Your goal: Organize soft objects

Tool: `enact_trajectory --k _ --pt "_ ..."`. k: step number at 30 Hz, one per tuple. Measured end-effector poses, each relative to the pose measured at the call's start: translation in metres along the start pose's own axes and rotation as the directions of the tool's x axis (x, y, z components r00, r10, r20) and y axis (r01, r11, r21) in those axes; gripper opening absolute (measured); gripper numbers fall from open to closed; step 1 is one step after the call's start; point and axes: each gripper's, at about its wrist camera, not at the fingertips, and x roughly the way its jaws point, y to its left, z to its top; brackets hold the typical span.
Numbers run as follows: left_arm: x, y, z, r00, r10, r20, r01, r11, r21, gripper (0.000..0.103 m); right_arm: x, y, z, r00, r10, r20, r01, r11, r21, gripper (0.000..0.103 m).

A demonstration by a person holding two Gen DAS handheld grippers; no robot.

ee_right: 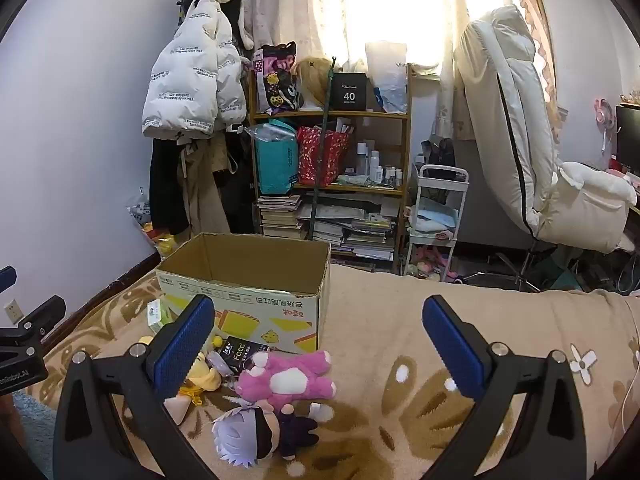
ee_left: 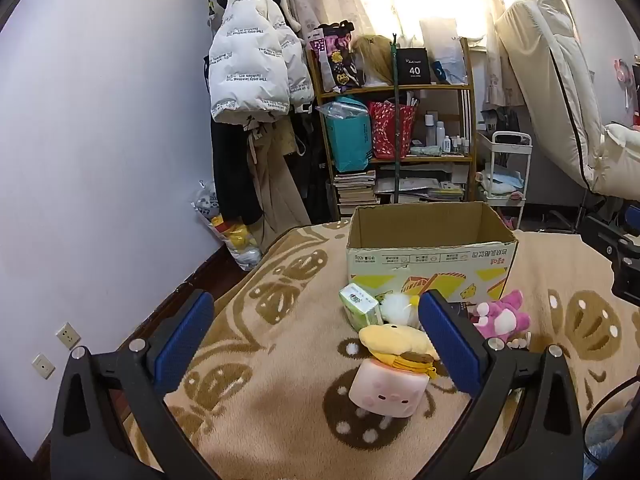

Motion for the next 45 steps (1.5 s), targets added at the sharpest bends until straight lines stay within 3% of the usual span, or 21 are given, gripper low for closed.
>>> enact_trajectory --k 45 --pt "0.006 0.000 -0.003 1.000 0.005 -0.008 -0.005 1.000 0.020 0.101 0.005 0.000 -0.007 1.000 -0.004 0.004 0.004 1.000 0.011 0.103"
